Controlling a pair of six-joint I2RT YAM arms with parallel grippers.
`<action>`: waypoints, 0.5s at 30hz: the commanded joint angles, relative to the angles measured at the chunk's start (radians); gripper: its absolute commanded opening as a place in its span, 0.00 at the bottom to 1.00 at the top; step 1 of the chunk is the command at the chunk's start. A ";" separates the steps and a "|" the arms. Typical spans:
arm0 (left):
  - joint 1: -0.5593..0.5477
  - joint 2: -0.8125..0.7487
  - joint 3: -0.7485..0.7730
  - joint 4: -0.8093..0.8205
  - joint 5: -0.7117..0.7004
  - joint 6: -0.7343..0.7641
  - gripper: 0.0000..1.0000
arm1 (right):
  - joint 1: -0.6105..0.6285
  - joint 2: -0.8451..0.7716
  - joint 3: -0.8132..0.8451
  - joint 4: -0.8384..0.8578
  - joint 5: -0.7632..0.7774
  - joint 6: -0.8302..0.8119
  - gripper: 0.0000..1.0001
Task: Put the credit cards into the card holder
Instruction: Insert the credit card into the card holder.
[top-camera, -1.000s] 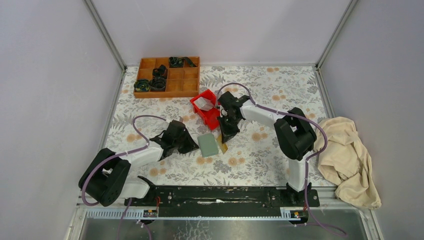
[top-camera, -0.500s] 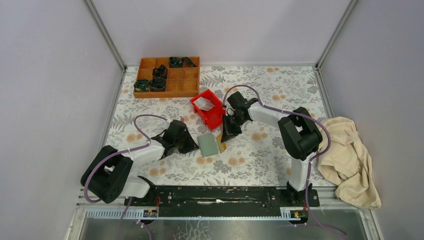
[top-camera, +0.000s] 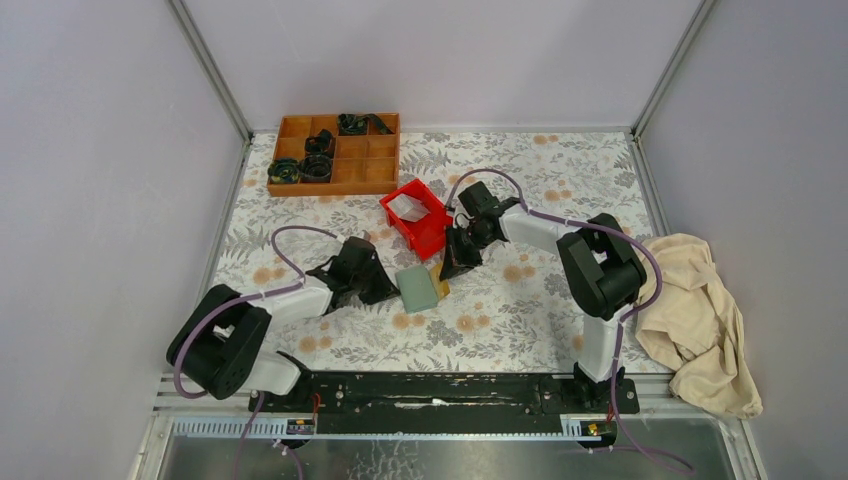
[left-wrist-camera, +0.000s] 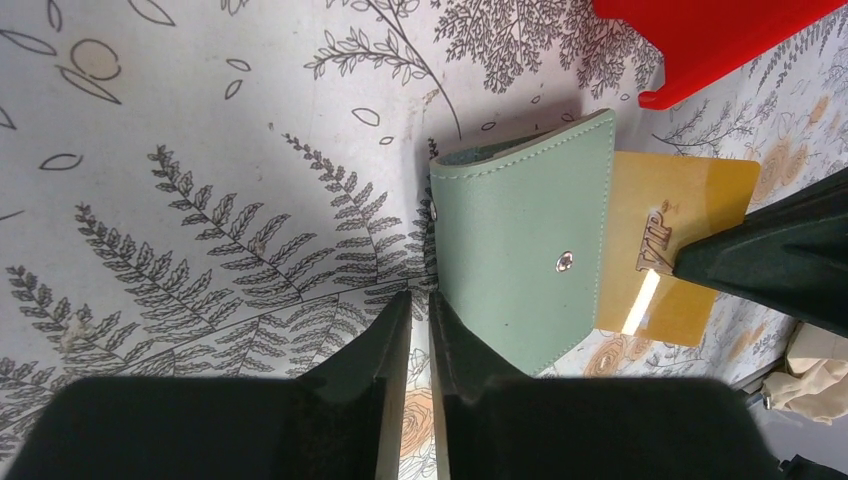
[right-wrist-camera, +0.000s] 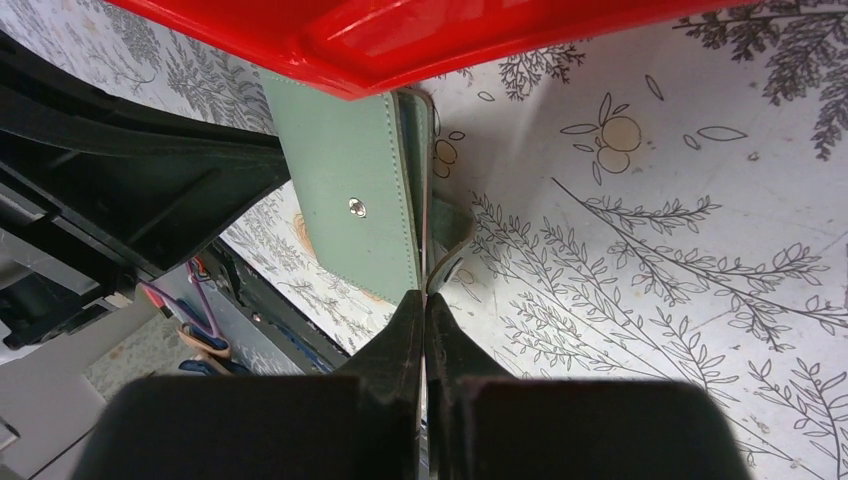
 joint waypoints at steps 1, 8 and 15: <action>-0.003 0.041 0.012 -0.014 -0.017 0.029 0.19 | -0.013 -0.052 -0.010 0.031 -0.049 0.014 0.00; -0.003 0.075 0.023 -0.014 -0.013 0.039 0.17 | -0.020 -0.054 -0.020 0.053 -0.072 0.026 0.00; -0.004 0.096 0.026 -0.015 -0.007 0.047 0.17 | -0.033 -0.057 -0.045 0.093 -0.098 0.048 0.00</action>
